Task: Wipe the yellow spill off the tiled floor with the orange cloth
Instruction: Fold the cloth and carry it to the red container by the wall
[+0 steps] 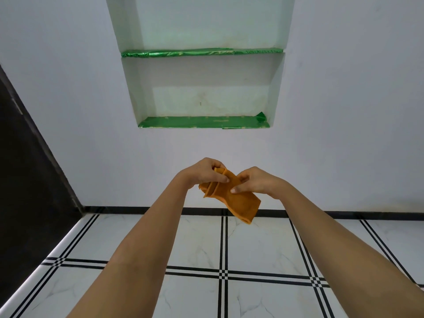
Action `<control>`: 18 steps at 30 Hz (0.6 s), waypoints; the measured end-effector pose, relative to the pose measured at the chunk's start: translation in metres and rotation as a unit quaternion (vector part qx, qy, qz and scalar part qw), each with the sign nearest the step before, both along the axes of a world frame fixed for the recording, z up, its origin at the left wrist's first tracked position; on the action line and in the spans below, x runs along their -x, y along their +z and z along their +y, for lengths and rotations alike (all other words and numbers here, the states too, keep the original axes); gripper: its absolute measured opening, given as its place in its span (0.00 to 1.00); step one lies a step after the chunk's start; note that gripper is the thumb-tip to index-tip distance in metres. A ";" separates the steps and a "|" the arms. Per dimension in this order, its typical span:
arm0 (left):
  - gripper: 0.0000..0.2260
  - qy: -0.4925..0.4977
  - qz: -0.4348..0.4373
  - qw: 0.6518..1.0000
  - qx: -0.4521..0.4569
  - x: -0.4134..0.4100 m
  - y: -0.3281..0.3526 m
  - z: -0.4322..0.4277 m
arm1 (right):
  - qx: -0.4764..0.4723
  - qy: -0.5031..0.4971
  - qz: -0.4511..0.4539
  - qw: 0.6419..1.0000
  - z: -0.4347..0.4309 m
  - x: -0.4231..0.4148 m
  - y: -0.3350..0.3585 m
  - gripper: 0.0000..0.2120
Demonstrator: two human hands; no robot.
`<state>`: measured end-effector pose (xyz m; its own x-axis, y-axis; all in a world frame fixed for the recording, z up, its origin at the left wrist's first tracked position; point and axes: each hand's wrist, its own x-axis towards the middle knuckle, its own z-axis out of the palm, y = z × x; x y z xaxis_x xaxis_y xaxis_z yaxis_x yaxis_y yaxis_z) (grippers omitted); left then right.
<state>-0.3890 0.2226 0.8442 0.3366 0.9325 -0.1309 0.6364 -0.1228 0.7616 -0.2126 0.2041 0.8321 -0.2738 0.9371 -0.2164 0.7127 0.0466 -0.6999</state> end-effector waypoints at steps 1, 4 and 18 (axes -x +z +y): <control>0.09 0.007 -0.003 1.000 -0.001 0.001 -0.001 0.001 | 0.009 -0.011 0.012 1.000 -0.001 0.000 -0.002 0.22; 0.14 0.053 -0.034 0.998 -0.029 0.002 -0.015 0.005 | 0.021 -0.062 0.047 0.997 -0.003 -0.001 -0.011 0.23; 0.17 0.112 -0.231 0.961 0.099 -0.047 -0.119 -0.010 | 0.093 -0.365 0.263 0.888 -0.030 -0.025 -0.070 0.19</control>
